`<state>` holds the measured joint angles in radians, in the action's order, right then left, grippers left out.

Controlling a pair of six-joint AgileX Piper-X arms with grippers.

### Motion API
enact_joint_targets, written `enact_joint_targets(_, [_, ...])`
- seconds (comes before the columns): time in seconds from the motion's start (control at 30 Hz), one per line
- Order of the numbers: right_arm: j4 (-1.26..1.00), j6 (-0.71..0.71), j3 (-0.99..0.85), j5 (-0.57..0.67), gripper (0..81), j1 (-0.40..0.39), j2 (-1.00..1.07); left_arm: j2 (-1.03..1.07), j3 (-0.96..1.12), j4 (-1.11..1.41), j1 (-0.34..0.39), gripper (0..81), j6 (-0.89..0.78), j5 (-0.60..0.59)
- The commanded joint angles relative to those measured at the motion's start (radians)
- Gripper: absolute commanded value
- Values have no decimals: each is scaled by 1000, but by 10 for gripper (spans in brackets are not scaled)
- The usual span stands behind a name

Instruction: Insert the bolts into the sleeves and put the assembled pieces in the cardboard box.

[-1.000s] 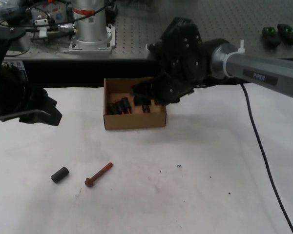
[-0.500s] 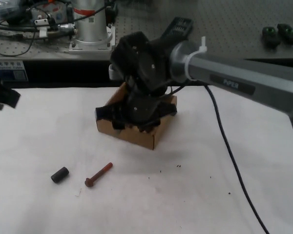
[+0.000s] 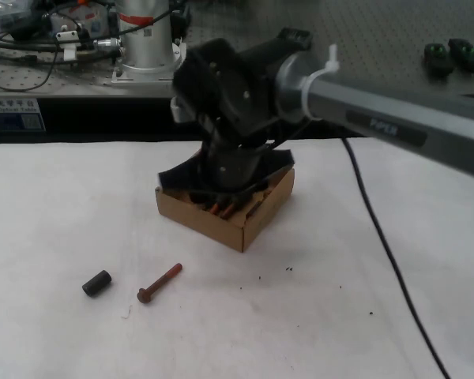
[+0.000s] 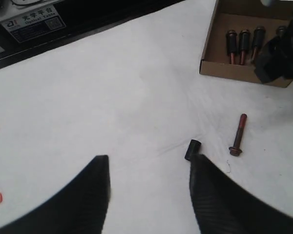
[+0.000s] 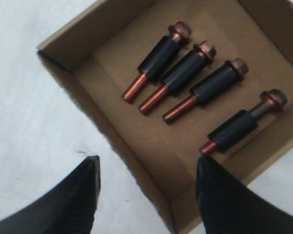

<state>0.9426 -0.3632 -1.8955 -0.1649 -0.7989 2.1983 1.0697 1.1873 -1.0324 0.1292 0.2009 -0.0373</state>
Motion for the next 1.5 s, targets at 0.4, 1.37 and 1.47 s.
enact_joint_targets(0.4, [73, 64, -3, 25, 316, -92, -76, -5, -92, 87, -1, 368, -43, -50])
enact_joint_targets(1.37, [-31, 27, 178, 122, 40, 2, -44, -5, -115, 61, -1, 368, -44, -50])
enact_joint_targets(1.47, [-44, 27, 178, 131, 40, 41, -35, -5, -115, 61, -1, 368, -44, -50])
